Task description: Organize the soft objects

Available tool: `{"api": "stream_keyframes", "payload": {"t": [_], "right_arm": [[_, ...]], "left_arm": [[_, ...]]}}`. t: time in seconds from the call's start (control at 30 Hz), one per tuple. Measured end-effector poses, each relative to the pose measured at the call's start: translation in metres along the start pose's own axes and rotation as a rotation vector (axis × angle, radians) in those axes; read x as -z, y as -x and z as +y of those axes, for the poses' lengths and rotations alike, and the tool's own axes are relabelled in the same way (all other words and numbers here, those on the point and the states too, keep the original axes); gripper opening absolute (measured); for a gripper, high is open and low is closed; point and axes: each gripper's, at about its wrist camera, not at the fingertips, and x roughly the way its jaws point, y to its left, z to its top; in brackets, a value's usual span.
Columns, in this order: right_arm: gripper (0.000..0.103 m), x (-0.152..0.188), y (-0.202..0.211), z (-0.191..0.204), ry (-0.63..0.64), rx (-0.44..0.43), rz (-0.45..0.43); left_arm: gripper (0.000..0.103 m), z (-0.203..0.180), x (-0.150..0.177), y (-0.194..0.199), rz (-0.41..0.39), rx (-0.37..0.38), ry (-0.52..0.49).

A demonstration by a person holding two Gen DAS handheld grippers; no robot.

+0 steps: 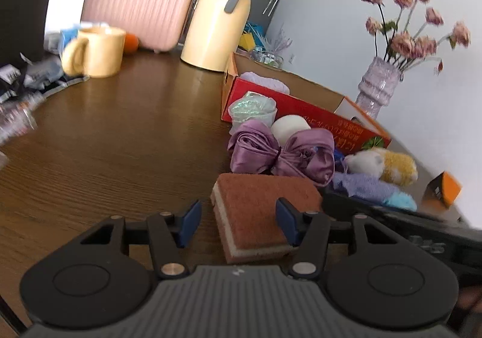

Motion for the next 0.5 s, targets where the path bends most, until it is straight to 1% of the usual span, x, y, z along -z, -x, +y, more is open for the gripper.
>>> {"api": "stream_keyframes", "payload": {"t": [0.03, 0.07, 0.1, 0.2, 0.27, 0.4, 0.5], "right_arm": [[0.044, 0.0, -0.006, -0.001, -0.005, -0.002, 0.012], [0.042, -0.001, -0.009, -0.002, -0.018, -0.012, 0.017], [0.039, -0.001, -0.012, -0.003, -0.035, -0.034, 0.02], [0.029, -0.002, -0.015, -0.003, -0.054, -0.075, 0.028], [0.029, -0.001, -0.016, -0.003, -0.055, -0.075, 0.026], [0.028, -0.001, -0.012, 0.0, -0.064, -0.078, 0.023], [0.028, -0.002, 0.011, 0.007, -0.021, -0.078, -0.034]], "left_arm": [[0.043, 0.004, -0.002, -0.003, 0.009, 0.025, 0.022], [0.039, 0.008, -0.004, -0.005, 0.017, 0.047, 0.043], [0.038, 0.011, -0.006, -0.008, 0.026, 0.07, 0.066], [0.036, 0.011, -0.007, -0.011, 0.027, 0.076, 0.082], [0.036, 0.008, -0.006, -0.01, 0.023, 0.068, 0.073], [0.034, 0.005, -0.007, -0.006, 0.028, 0.055, 0.087], [0.034, -0.006, -0.006, 0.015, -0.019, 0.07, 0.065]]}}
